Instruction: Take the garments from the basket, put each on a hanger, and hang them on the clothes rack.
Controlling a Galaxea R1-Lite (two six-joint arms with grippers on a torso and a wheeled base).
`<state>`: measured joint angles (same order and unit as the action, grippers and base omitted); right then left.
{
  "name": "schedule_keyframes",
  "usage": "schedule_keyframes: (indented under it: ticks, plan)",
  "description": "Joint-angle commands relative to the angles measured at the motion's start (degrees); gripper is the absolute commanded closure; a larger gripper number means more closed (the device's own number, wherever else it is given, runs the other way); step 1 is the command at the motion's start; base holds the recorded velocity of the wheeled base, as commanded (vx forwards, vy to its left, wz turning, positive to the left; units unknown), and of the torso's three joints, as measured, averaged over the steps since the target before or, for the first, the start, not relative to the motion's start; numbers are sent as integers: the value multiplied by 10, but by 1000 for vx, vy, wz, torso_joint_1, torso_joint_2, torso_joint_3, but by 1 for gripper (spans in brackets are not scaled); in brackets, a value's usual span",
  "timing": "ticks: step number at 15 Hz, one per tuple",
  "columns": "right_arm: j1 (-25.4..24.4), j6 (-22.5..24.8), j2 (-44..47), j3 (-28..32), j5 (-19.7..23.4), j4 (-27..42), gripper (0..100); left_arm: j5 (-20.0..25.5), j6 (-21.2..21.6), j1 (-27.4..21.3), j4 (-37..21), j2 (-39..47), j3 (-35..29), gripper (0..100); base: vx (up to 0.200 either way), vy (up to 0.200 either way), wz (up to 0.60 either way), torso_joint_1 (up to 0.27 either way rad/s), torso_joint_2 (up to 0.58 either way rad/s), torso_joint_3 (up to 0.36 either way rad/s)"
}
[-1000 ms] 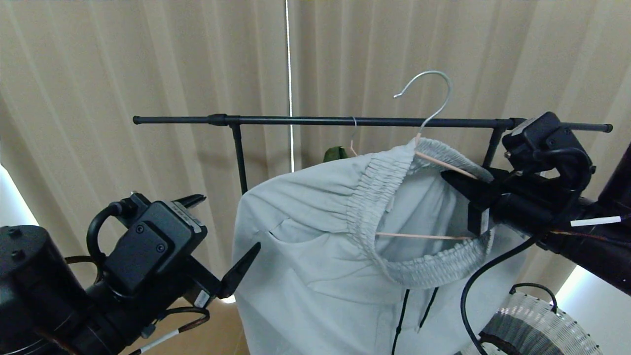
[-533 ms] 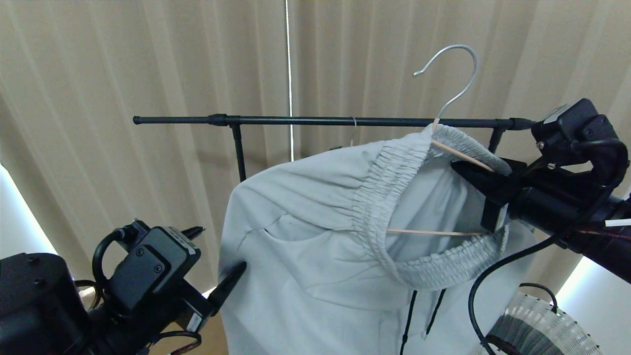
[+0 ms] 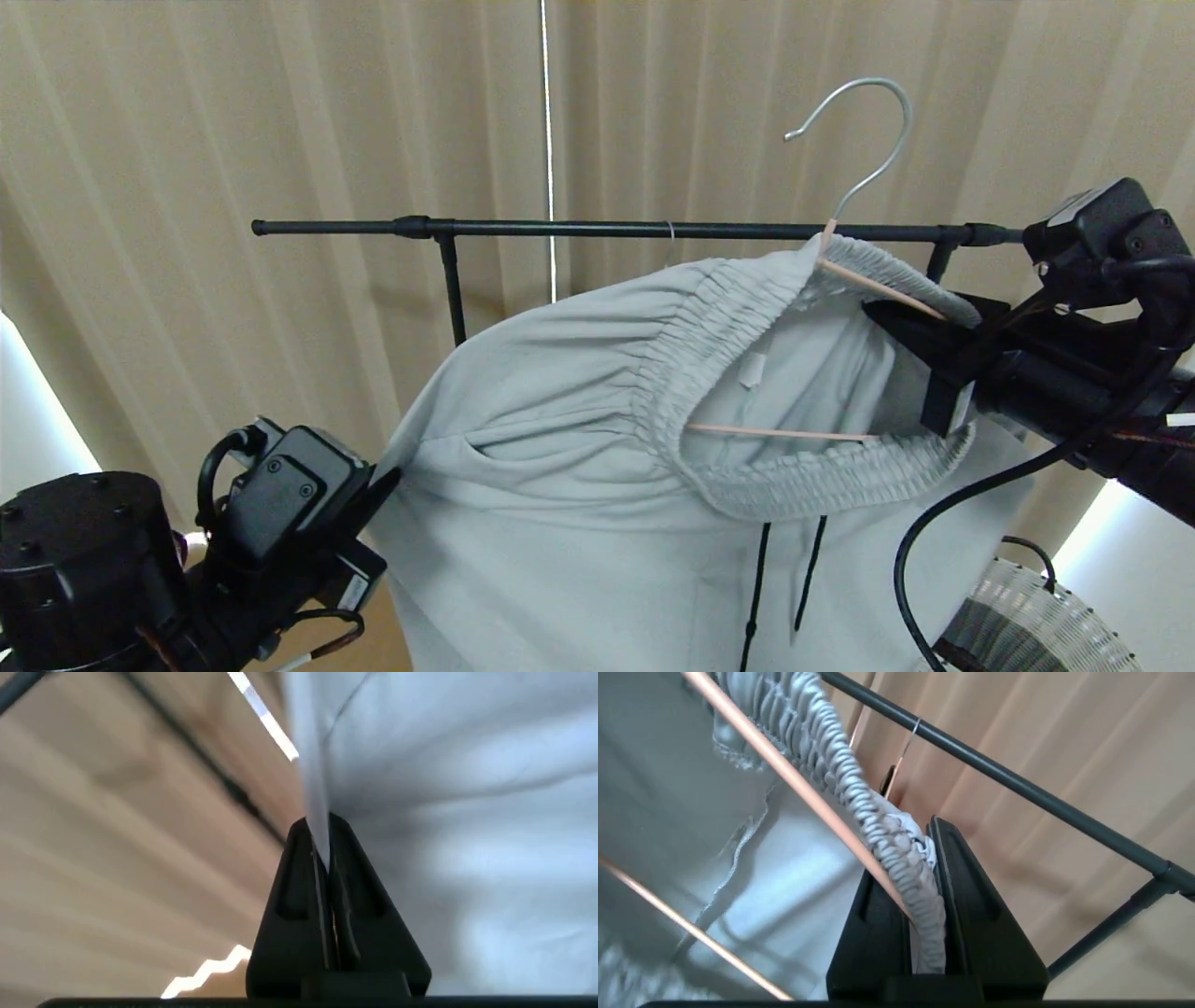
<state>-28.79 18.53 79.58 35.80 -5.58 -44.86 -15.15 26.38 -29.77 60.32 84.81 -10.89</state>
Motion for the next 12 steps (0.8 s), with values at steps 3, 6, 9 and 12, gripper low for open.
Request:
schedule_keyframes:
  ticks: [3, 6, 9, 12]
  plan:
    - [1, 0, 1, -1, 0, -1, 100, 29, 2, 90, 38, 4, 47, 100, 0, 0, 0, 0, 0, 0]
    - [1, 0, 5, 1, 0, -1, 100, 31, 2, 89, 38, 4, 50, 100, 0, 0, 0, 0, 0, 0]
    - [1, 1, 7, 4, -1, -1, 100, 31, 5, 81, 38, 4, 48, 0, 0, 0, 0, 0, 0, 0]
    - [1, 2, 7, 4, -4, 1, 100, 32, 4, 68, 39, 1, 47, 0, 0, 0, 0, 0, 0, 0]
